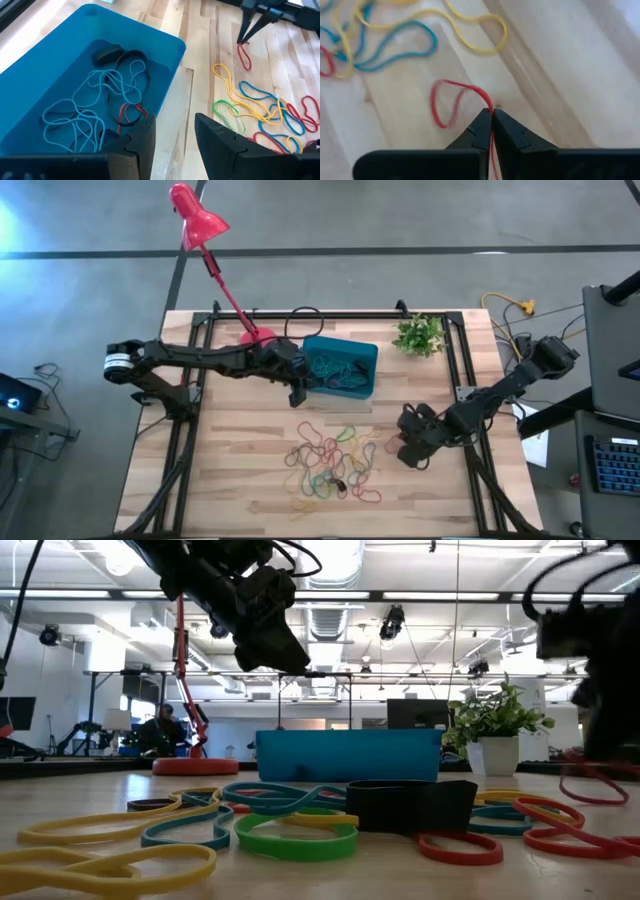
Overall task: Pick and place rubber bands into bin
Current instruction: Put the red rubber band into the blue bin
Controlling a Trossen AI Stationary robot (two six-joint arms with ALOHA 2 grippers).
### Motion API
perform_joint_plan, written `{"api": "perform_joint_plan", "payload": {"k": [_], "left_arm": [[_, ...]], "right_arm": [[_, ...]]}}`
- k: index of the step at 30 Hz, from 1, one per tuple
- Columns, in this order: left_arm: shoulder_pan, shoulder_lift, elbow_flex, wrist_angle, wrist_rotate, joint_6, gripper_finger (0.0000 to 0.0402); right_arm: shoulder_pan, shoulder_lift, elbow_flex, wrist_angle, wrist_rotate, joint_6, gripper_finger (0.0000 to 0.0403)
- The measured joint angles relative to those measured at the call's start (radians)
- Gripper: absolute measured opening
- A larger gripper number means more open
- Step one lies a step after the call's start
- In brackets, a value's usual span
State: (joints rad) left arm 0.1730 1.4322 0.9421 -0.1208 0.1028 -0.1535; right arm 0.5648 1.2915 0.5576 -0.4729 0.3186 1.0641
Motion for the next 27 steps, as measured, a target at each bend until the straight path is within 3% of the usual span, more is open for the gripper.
{"api": "perform_joint_plan", "payload": {"k": [9,14,20,27], "left_arm": [[0.0,0.0,0.0,-0.001,0.0,0.0,0.0121],[0.0,0.0,0.0,0.0,0.0,0.0,0.0121],[0.0,0.0,0.0,0.003,-0.002,-0.008,0.0121],[-0.008,0.0,0.0,0.008,-0.002,-0.028,0.0121]], "right_arm": [[-0.007,-0.003,0.166,0.006,0.192,-0.199,0.0008],[-0.065,-0.004,0.256,0.005,0.277,-0.339,0.0008],[-0.203,-0.005,0.336,0.005,0.365,-0.51,0.0008],[-0.447,-0.005,0.347,0.011,0.358,-0.602,0.0008]]}}
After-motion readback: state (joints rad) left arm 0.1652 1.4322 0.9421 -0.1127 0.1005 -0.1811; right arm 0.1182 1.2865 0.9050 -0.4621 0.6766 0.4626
